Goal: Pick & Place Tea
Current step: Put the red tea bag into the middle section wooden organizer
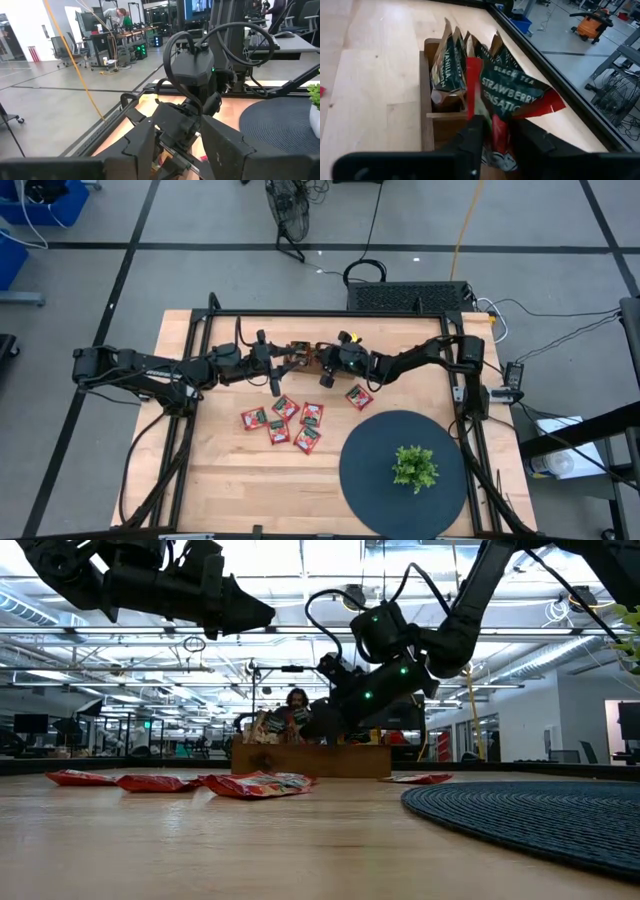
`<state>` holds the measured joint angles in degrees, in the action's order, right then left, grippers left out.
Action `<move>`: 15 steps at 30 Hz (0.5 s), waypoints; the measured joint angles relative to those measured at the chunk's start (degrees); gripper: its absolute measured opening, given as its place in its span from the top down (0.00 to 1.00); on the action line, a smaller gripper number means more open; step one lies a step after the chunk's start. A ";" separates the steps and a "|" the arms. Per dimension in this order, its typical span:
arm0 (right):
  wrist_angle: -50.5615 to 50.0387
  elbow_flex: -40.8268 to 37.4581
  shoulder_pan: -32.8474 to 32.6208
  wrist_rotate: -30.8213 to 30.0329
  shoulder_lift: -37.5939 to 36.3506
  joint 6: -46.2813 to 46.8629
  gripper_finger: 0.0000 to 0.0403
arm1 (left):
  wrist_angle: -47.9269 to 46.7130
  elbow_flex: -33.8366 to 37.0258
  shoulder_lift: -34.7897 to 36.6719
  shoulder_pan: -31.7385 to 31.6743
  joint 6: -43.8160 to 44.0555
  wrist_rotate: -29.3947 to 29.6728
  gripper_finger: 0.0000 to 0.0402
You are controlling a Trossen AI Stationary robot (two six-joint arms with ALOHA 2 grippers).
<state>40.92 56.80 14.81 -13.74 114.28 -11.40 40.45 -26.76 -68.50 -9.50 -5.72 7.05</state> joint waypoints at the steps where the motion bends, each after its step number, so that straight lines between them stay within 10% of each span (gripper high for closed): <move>1: 0.12 0.00 0.00 0.00 -0.02 0.01 0.76 | 0.00 0.00 0.00 -0.02 0.00 0.00 0.60; 15: 2.22 0.00 -0.02 -0.20 -0.02 -0.25 0.58 | 0.02 0.00 -0.01 0.00 0.00 0.02 0.56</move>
<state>43.14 56.80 14.79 -13.93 114.26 -11.65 40.47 -26.76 -68.51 -9.50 -5.72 7.07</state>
